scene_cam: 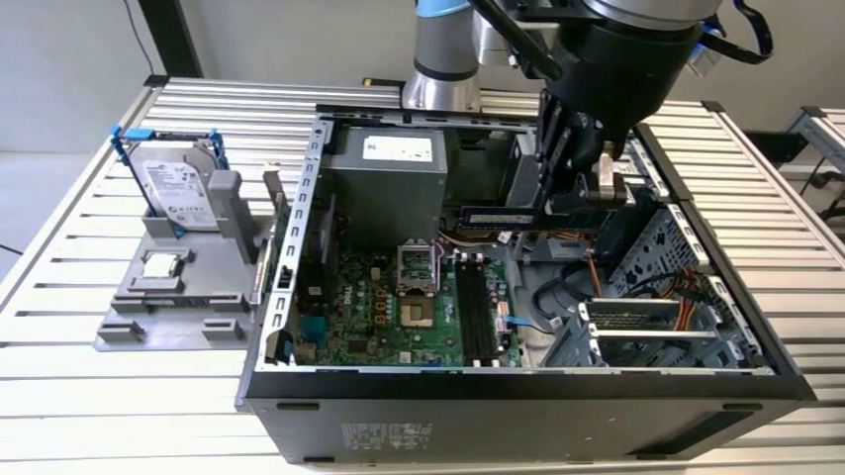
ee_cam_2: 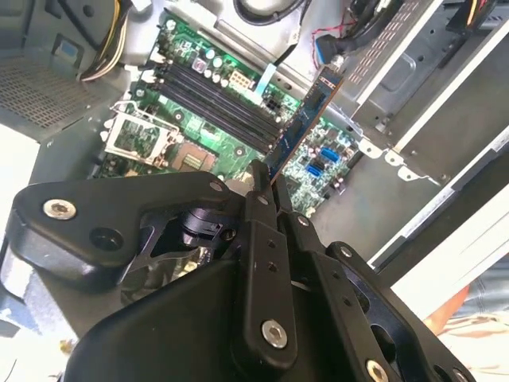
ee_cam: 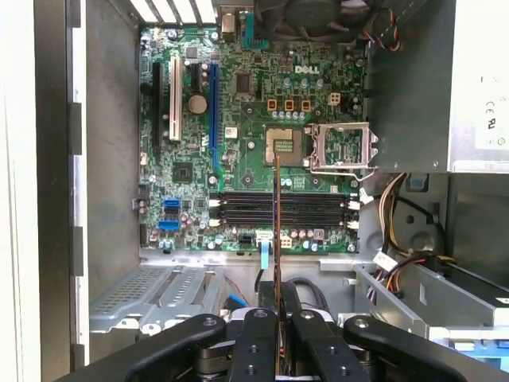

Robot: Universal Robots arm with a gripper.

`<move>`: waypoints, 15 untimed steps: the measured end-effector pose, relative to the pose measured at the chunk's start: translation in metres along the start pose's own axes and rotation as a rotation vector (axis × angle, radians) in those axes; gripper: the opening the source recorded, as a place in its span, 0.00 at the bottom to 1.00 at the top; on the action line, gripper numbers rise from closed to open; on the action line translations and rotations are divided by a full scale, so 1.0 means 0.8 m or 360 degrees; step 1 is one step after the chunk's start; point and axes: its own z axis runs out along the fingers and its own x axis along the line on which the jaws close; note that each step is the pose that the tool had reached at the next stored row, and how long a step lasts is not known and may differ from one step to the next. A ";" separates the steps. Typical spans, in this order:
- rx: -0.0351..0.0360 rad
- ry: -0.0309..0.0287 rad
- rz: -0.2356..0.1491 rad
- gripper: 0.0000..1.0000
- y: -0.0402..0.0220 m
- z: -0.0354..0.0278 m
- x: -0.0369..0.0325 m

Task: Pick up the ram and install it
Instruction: 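Pick up the ram and move it above insertion slot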

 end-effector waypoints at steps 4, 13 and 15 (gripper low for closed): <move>0.0000 0.00001 0.0000 0.00 -0.0003 0.0000 -0.0014; 0.0000 0.00001 0.0002 0.00 -0.0001 0.0003 -0.0234; 0.0000 0.00001 0.0002 0.00 -0.0002 0.0003 -0.0282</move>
